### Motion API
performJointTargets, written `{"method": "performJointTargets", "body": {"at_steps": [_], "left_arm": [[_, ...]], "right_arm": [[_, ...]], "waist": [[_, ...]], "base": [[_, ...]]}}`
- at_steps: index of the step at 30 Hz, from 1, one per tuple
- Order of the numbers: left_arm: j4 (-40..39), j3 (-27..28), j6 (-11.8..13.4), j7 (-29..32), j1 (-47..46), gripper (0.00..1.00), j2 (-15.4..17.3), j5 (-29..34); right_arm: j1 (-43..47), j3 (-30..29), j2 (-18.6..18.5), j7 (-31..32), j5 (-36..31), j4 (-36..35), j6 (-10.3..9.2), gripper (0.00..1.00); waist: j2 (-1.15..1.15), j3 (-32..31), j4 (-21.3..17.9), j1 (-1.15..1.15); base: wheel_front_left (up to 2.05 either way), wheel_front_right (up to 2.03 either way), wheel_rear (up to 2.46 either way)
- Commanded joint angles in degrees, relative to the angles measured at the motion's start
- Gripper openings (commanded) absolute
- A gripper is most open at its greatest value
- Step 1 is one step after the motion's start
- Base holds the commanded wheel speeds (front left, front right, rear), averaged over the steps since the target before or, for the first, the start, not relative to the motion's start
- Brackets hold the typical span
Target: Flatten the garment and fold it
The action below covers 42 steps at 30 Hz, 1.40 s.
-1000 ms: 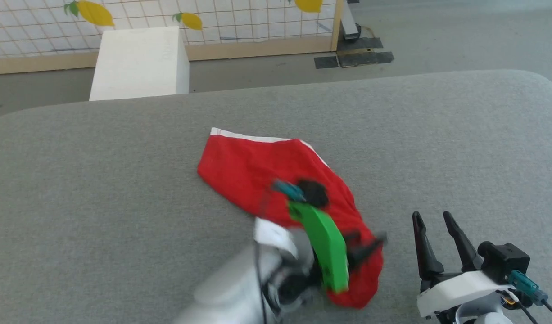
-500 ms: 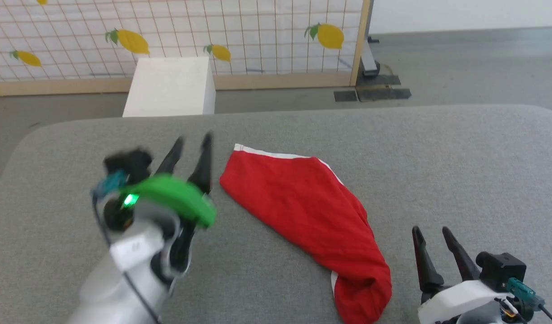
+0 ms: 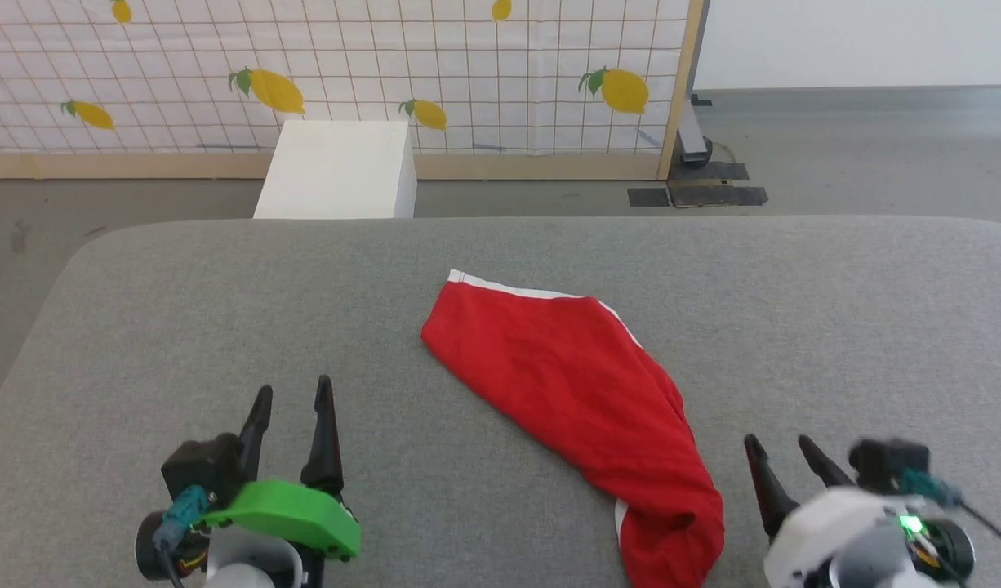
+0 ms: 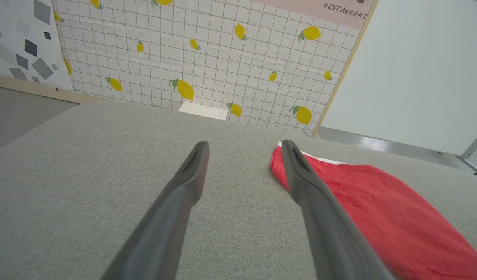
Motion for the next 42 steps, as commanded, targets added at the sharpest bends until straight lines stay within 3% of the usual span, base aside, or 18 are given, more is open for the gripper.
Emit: {"method": "performJointTargets", "body": {"at_steps": [1,4,10,14,20,21,23,27,34,39,42], "left_arm": [[-0.3,0.7,-0.6,-0.3,0.9,1.0,-0.6,1.0],[-0.5,1.7,-1.7,-0.3,1.5,1.0,-2.0,2.8],[-0.1,2.6,-3.4,-0.3,0.7,1.0,-4.2,4.3],[0.0,3.2,-4.5,-0.3,0.1,1.0,-5.3,5.0],[0.2,4.6,-5.7,-0.3,-0.3,1.0,-6.6,6.0],[0.3,4.8,-5.8,-0.3,-0.2,1.0,-6.8,6.2],[0.5,5.3,-6.2,-0.3,-0.1,1.0,-7.1,6.3],[0.8,6.1,-6.8,-0.3,0.1,1.0,-7.9,6.7],[1.5,6.8,-8.1,-0.3,0.0,1.0,-9.1,7.2],[2.4,7.1,-9.0,-0.3,-0.1,1.0,-10.0,6.8],[3.2,7.1,-9.4,-0.3,-0.1,1.0,-10.3,6.6]], "right_arm": [[-2.7,0.5,0.0,2.6,-1.1,0.2,-0.08,1.0],[-8.4,2.0,0.0,12.9,-4.0,2.3,-0.08,1.0],[-15.0,4.7,0.0,23.7,-10.3,7.4,-0.08,1.0],[-16.4,5.0,0.0,27.5,-11.6,11.4,-0.08,1.0],[-17.1,4.7,0.0,27.5,-10.6,15.1,-0.08,1.0],[-17.1,4.8,0.0,27.4,-10.0,15.5,-0.08,0.45],[-17.3,5.4,0.0,26.5,-8.7,15.7,-0.08,0.0],[-18.0,3.7,0.0,23.2,-6.9,13.8,-0.08,0.0],[-16.3,-9.0,-0.2,19.3,-11.2,4.1,-0.08,0.0],[-10.2,-16.8,-0.1,22.7,-14.1,-2.4,-0.08,0.0],[-6.1,-15.9,0.0,26.5,-10.9,-3.1,-0.08,0.0]], "waist": [[0.0,0.3,0.3,0.0],[0.0,1.3,1.0,0.0],[0.0,3.2,3.1,0.0],[0.0,4.5,4.6,0.0],[0.0,5.8,5.6,0.0],[0.0,5.9,5.6,0.0],[0.0,5.9,5.5,0.0],[0.0,5.5,4.6,0.0],[0.0,4.9,2.9,0.0],[0.0,4.8,2.2,0.0],[0.0,4.9,1.8,0.0]], "base": [[0.0,0.0,0.0],[0.0,0.0,0.0],[0.0,0.0,0.0],[0.0,0.0,0.0],[0.0,0.0,0.0],[0.0,0.0,0.0],[0.0,0.0,0.0],[0.0,0.0,0.0],[0.0,0.0,0.0],[0.0,0.0,0.0],[0.0,0.0,0.0]]}}
